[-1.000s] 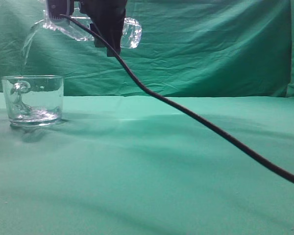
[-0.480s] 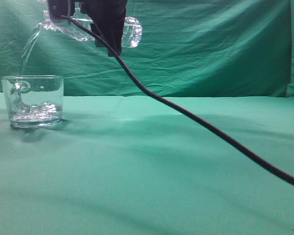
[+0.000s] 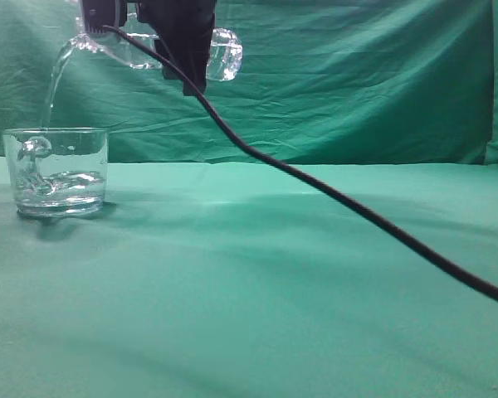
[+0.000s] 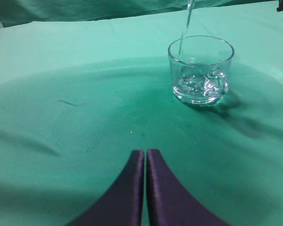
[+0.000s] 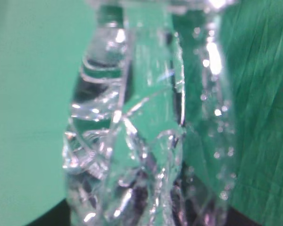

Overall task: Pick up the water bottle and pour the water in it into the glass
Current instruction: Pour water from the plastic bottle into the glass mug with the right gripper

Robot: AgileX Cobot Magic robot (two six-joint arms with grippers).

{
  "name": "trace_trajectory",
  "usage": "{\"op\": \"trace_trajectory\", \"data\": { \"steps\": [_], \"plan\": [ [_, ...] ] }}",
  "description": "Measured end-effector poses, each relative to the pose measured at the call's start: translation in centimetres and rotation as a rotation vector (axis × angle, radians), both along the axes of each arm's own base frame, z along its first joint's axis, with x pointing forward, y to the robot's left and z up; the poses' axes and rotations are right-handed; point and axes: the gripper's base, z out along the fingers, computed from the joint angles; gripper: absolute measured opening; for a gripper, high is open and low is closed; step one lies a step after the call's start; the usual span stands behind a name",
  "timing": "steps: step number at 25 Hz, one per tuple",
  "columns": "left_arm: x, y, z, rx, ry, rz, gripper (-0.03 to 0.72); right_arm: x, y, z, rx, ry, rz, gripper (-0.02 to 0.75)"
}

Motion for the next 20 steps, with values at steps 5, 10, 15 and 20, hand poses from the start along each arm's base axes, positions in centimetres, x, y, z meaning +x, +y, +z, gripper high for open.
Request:
{"op": "trace_trajectory", "data": {
  "steps": [5,10,15,20],
  "plan": [
    [0.0,0.0,0.0,0.000,0.000,0.000,0.000,0.0,-0.1,-0.1,0.091,0.039,-0.056,0.272],
    [0.0,0.0,0.0,0.000,0.000,0.000,0.000,-0.3,-0.2,-0.8,0.246,0.178,-0.148,0.272],
    [0.0,0.0,0.0,0.000,0.000,0.000,0.000,-1.5,-0.7,0.0,0.488,0.415,-0.318,0.272],
    [0.0,0.0,0.0,0.000,0.000,0.000,0.000,-4.3,-2.3,5.8,0.734,0.593,-0.435,0.272]
  ]
}}
